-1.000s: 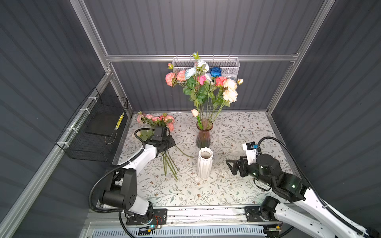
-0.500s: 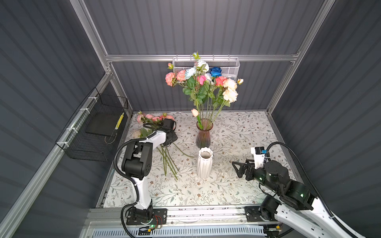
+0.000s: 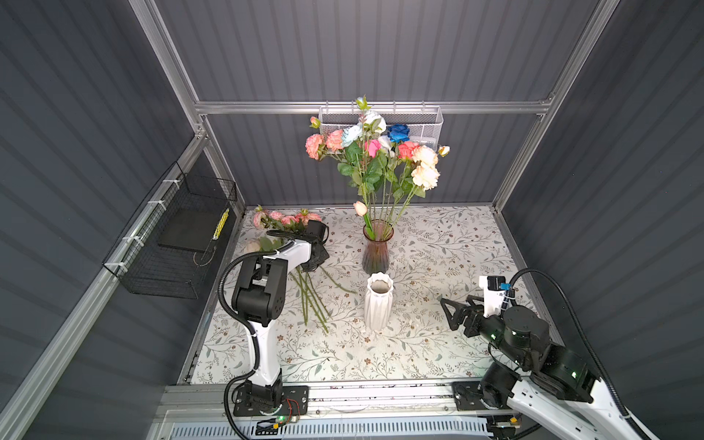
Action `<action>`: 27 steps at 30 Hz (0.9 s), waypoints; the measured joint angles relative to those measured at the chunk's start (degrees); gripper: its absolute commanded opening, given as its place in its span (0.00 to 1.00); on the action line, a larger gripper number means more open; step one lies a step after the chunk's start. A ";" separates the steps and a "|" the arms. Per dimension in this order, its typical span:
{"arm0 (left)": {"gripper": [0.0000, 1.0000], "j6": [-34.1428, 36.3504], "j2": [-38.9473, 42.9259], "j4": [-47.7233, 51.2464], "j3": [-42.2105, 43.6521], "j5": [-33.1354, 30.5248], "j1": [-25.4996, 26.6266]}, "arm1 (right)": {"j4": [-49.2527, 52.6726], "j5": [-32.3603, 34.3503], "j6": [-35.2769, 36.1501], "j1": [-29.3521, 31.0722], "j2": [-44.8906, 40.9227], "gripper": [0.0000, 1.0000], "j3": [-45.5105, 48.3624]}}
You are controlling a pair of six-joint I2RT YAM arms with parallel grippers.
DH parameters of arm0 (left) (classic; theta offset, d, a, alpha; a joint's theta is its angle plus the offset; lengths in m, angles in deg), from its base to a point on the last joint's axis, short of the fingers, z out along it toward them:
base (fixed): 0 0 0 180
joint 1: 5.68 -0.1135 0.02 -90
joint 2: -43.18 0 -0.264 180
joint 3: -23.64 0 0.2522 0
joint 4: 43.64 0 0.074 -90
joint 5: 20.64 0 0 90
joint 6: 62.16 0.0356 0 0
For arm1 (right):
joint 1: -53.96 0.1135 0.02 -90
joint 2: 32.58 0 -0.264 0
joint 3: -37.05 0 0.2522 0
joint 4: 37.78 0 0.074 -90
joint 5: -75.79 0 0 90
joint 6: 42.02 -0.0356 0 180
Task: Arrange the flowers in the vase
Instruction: 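Lift a pink rose stem high with the left gripper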
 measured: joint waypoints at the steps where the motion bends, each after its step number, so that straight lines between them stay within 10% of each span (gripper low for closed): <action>1: 0.00 0.00 0.81 0.24 0.15 -0.22 0.00 | 0.00 0.04 0.04 0.00 -0.28 0.99 0.00; 20: 0.00 4.76 44.13 -0.09 9.33 -7.96 0.50 | 0.39 5.79 1.25 0.02 -3.15 0.99 0.00; 27: 0.00 8.79 60.15 -4.57 12.72 -5.11 8.11 | -3.43 0.24 2.99 0.00 -4.94 0.99 -0.31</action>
